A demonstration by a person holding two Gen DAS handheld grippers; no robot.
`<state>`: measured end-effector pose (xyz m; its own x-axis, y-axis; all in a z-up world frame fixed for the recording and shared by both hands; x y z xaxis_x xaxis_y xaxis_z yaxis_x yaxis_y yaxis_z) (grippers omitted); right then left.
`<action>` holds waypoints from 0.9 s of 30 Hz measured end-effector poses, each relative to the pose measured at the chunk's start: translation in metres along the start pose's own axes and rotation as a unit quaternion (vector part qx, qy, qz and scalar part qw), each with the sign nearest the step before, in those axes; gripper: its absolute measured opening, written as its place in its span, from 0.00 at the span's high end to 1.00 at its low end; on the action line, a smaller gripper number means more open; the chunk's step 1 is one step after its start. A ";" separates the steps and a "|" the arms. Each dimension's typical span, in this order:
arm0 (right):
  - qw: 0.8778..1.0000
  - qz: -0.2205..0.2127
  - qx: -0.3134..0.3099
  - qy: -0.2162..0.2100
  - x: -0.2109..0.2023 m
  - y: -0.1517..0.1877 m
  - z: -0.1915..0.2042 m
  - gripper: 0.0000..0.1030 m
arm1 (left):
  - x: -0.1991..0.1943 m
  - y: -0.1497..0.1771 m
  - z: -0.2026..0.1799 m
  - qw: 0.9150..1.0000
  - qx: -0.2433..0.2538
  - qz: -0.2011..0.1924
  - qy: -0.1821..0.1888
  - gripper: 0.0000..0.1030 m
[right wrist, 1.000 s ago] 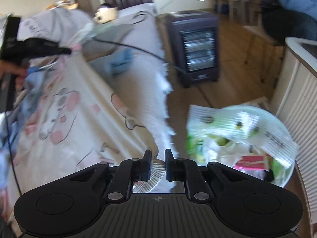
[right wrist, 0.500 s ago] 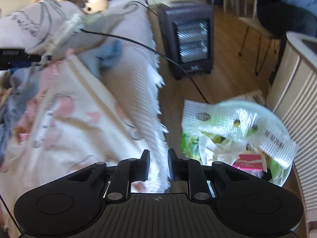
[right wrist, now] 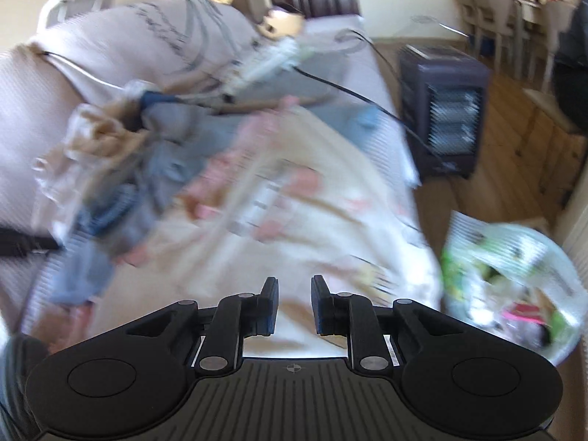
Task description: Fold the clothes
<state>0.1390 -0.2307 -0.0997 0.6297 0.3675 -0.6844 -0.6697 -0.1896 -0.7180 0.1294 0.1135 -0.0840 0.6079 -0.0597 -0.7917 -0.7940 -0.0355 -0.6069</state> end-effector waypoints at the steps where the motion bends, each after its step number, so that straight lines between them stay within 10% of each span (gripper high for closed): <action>1: 1.000 -0.003 -0.006 -0.015 0.005 -0.007 0.011 0.80 | 0.002 0.007 -0.001 1.000 0.001 0.000 0.009 0.76; 14: 0.991 0.019 -0.111 -0.078 0.113 -0.091 0.086 0.80 | 0.071 0.000 -0.029 0.998 0.031 -0.016 0.053 0.80; 19: 0.987 0.068 -0.108 -0.094 0.145 -0.093 0.082 0.80 | 0.084 0.003 -0.031 0.997 0.026 -0.004 0.071 0.67; 21: 0.986 0.083 -0.106 -0.094 0.157 -0.090 0.081 0.79 | 0.090 0.004 -0.034 0.997 0.027 -0.001 0.074 0.69; 23: 0.986 0.097 -0.095 -0.100 0.167 -0.086 0.080 0.79 | 0.095 0.004 -0.037 0.997 0.027 0.002 0.079 0.98; 27: 0.983 0.116 -0.084 -0.112 0.175 -0.078 0.083 0.79 | 0.086 0.002 -0.031 0.996 -0.004 -0.004 0.090 0.98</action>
<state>0.2688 -0.0765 -0.1533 0.3522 0.4851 -0.8004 -0.6990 -0.4323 -0.5696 0.1801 0.0769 -0.1509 0.6032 -0.2375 -0.7614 -0.7897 -0.0438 -0.6120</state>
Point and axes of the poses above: each gripper's, at about its wrist camera, not at the fingertips, and x roughly the way its jaws point, z to its left, y to its underside, the point moved 2 cm from there along x, roughly the way its jaws point, and after that the axes turned 8 degrees about -x, right-handed, at the moved point
